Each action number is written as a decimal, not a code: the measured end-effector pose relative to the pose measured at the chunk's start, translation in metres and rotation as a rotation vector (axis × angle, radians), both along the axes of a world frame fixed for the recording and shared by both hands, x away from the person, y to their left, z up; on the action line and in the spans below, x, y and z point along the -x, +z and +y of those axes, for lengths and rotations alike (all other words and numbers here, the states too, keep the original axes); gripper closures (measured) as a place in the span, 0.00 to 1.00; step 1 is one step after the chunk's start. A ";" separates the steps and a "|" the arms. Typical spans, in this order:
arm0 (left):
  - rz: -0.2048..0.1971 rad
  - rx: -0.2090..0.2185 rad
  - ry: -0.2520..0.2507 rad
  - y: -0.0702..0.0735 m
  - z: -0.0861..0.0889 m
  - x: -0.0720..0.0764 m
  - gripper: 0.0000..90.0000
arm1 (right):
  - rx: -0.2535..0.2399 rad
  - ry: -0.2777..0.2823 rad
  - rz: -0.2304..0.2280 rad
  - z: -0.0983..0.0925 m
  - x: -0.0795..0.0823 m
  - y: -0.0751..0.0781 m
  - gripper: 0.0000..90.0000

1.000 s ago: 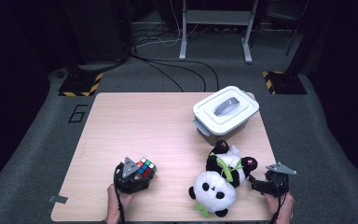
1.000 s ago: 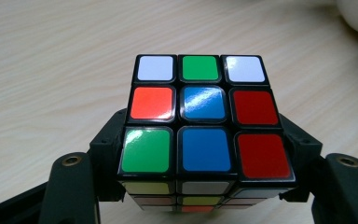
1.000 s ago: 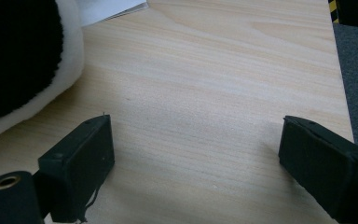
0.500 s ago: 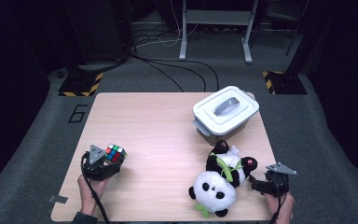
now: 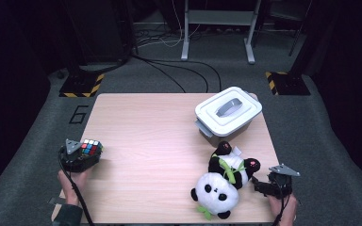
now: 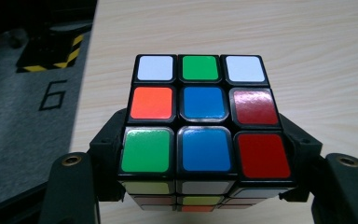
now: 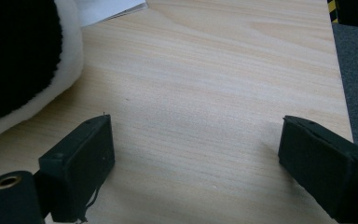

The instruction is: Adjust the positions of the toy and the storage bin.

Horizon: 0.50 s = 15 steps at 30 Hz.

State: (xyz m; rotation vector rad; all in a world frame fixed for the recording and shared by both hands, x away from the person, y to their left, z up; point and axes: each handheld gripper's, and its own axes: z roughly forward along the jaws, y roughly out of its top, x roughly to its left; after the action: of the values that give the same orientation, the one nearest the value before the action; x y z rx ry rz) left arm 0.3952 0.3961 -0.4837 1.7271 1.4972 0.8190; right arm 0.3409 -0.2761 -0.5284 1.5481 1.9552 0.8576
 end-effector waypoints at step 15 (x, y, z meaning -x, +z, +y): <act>0.068 0.028 0.054 -0.031 0.027 -0.025 0.38 | 0.001 -0.001 0.000 0.000 0.000 0.000 0.11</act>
State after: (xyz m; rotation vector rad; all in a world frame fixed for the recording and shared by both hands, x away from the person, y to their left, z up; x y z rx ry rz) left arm 0.4197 0.4231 -0.5143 1.7158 1.5998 0.7694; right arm 0.3408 -0.2761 -0.5284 1.5478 1.9544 0.8567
